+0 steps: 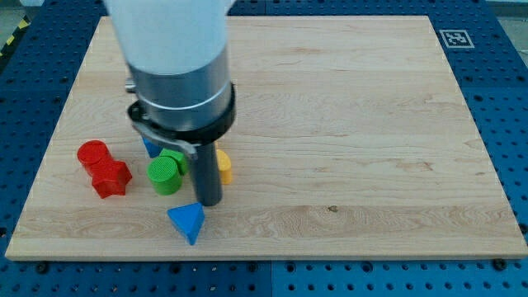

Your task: Move the green circle below the blue cube

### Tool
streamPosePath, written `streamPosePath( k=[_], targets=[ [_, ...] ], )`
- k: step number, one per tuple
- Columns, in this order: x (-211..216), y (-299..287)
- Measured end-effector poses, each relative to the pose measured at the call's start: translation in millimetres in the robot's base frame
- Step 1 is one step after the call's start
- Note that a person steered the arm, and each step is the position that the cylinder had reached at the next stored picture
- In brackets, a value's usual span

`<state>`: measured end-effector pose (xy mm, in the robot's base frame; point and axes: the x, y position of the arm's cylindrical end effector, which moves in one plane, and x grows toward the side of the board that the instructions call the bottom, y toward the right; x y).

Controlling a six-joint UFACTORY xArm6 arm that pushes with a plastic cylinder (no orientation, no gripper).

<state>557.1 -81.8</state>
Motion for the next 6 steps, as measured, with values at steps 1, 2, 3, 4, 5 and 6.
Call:
streamPosePath(
  k=[1,2,3,4,5,6],
  targets=[
    [0,-22],
    [0,-34],
    [0,-43],
    [-1,-72],
    [-1,-79],
    [-22,-65]
  ],
)
